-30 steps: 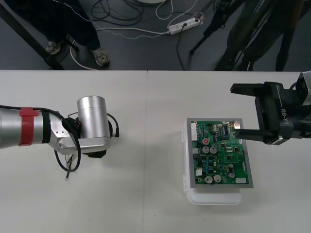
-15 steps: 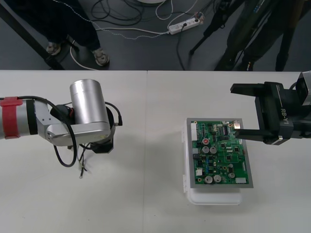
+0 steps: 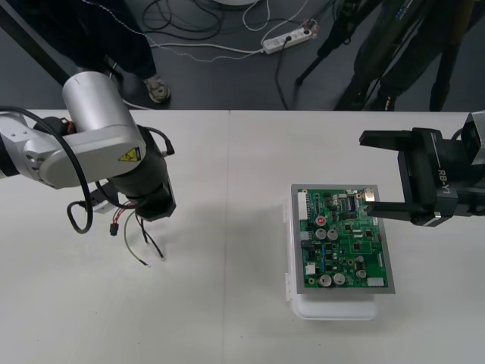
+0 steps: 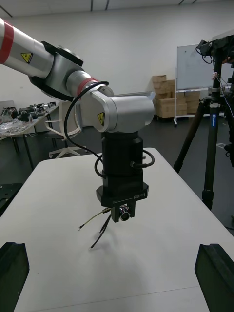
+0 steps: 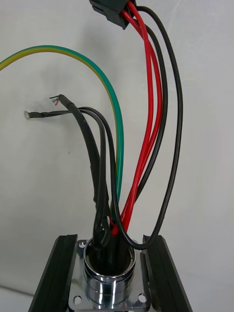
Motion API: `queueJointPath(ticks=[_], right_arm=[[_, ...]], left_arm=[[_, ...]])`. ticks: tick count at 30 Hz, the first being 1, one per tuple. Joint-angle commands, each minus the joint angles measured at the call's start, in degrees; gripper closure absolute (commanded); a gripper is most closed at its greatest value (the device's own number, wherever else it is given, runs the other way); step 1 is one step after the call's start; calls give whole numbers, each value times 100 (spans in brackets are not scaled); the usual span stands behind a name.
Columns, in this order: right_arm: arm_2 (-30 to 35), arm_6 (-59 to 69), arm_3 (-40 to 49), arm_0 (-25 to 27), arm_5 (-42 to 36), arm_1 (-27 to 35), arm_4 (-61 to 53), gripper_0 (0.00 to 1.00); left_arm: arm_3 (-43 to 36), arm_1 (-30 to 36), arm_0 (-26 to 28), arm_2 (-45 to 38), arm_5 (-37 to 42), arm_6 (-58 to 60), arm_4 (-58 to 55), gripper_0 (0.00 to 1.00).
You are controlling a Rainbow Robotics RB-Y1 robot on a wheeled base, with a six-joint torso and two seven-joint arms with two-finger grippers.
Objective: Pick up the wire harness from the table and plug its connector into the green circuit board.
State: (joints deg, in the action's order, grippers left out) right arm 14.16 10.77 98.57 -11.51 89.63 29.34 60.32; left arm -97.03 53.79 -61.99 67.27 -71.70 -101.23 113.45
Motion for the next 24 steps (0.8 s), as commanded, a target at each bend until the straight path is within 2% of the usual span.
queueJointPath(ticks=[1, 14, 24], right_arm=[[166, 127, 180, 52, 37, -60, -11, 0], [157, 127, 180, 52, 37, -69, 15, 0], [157, 206, 180, 52, 37, -69, 15, 0]], left_arm=[[-123, 387, 64, -522, -266, 438, -675, 100], [-123, 844, 64, -1058, -266, 561, -2362, 100], [-27, 1037, 328, -1339, -266, 754, -3707, 100]])
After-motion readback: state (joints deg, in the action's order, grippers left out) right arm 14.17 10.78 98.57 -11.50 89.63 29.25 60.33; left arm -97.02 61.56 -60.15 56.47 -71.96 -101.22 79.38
